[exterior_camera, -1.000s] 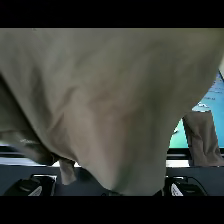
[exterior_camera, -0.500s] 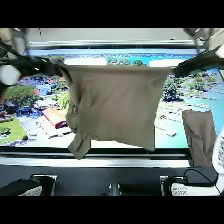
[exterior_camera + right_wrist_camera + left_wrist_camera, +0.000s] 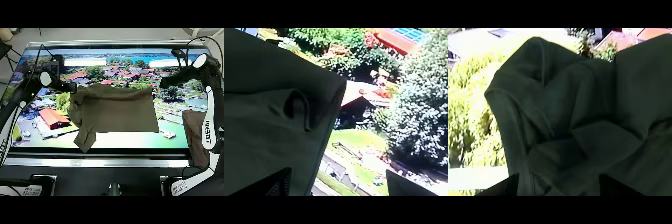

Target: Fold the shirts.

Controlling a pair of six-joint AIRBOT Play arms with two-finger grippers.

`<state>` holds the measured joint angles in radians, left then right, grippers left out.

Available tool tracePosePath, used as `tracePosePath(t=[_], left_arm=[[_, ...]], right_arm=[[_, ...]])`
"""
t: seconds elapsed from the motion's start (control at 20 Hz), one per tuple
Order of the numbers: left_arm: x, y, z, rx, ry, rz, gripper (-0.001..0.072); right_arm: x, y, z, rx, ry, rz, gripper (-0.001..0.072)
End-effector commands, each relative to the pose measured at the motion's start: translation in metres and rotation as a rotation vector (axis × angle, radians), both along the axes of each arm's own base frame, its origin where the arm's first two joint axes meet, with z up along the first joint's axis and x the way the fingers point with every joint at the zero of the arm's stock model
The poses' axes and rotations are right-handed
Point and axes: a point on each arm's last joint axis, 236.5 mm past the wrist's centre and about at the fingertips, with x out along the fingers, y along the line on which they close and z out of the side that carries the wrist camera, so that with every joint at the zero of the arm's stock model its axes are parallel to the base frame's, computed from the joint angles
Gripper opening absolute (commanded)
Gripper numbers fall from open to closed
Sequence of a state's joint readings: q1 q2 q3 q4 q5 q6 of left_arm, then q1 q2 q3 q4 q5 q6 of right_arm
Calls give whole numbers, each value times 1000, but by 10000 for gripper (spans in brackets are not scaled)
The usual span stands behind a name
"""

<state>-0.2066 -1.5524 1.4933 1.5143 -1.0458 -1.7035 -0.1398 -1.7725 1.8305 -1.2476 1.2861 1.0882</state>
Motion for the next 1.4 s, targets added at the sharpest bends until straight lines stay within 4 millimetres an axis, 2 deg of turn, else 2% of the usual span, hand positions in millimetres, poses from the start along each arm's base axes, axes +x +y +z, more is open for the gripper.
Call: tracePosePath(t=[0.0,0.05,0.1,0.15,0.25,0.35,0.45,0.55,0.75,0.9,0.95,1.0,1.05,1.1,1.15,1.2,1.35], left_arm=[[-53,40,-9,84,261,-88,603],[-74,56,-16,94,359,-75,602],[-94,63,-26,58,435,-51,599],[-110,59,-36,-6,482,-37,596],[-148,35,-62,-135,550,-68,592],[-175,16,-91,-211,557,-61,592],[-178,-2,-112,-309,518,1,591],[-167,-17,-117,-380,457,27,592],[-148,-23,-118,-376,374,42,591],[-147,-30,-126,-363,370,29,589],[-147,-30,-129,-363,377,37,509],[-148,-29,-132,-362,382,41,244],[-147,-28,-132,-356,377,28,67],[-147,-28,-132,-352,371,15,25],[-147,-28,-131,-353,369,14,24],[-147,-29,-129,-353,367,11,24],[-144,-29,-120,-355,340,2,24]], right_arm=[[-33,-44,25,-48,56,5,593],[-57,-55,29,-54,121,20,581],[-79,-68,28,-60,191,18,533],[-92,-75,25,-48,234,3,523],[-110,-79,11,-26,301,-5,522],[-122,-70,-6,3,358,5,454],[-133,-59,-20,27,410,30,453],[-141,-51,-29,33,444,59,454],[-158,-46,-46,47,512,70,470],[-179,-29,-70,82,575,95,508],[-185,-22,-79,82,589,107,526],[-191,-15,-87,84,604,117,561],[-197,-6,-95,98,620,127,561],[-199,5,-101,123,621,135,564],[-202,19,-105,163,621,144,577],[-205,30,-109,197,622,151,639],[-209,40,-125,221,620,125,646]])
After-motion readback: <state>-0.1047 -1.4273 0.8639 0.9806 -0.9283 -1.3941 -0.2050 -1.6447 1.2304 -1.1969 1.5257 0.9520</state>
